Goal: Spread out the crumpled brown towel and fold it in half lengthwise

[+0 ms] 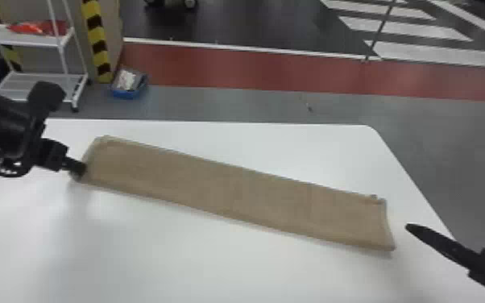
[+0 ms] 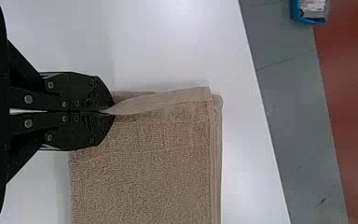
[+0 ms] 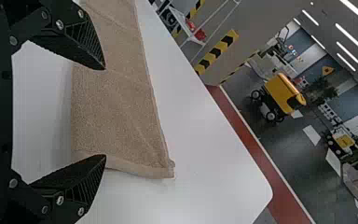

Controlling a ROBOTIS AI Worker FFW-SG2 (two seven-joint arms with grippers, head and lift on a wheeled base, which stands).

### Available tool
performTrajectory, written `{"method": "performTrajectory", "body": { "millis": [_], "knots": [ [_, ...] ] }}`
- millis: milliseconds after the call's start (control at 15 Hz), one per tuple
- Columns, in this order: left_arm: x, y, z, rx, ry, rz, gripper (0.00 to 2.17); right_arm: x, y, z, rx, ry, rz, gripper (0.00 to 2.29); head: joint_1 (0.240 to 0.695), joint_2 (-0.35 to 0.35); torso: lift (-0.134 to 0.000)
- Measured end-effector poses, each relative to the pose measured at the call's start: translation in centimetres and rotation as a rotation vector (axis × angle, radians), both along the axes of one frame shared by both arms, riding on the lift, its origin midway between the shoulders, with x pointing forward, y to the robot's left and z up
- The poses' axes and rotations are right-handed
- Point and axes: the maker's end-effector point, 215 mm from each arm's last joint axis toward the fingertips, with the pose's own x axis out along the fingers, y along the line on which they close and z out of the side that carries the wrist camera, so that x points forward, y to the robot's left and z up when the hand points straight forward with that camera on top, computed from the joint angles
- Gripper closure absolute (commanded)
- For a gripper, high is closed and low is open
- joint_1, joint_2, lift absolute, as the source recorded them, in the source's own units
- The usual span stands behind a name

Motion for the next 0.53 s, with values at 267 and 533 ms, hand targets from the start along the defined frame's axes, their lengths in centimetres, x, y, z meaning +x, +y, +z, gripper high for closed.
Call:
{"method": "performTrajectory", "body": {
  "millis": [267, 533],
  "knots": [
    [-6.6, 3.7, 1.1, -0.067, 0.103, 0.109, 1.72, 0.8, 1.0, 0.1, 0.002, -0.005, 0.021, 0.25, 0.695, -0.140, -0.123],
    [-12.5, 7.0, 2.0, -0.089, 0.123, 0.168, 1.72, 2.1, 2.8, -0.1, -0.001, -0.003, 0.058, 0.25, 0.695, -0.078, -0.123]
  ]
}}
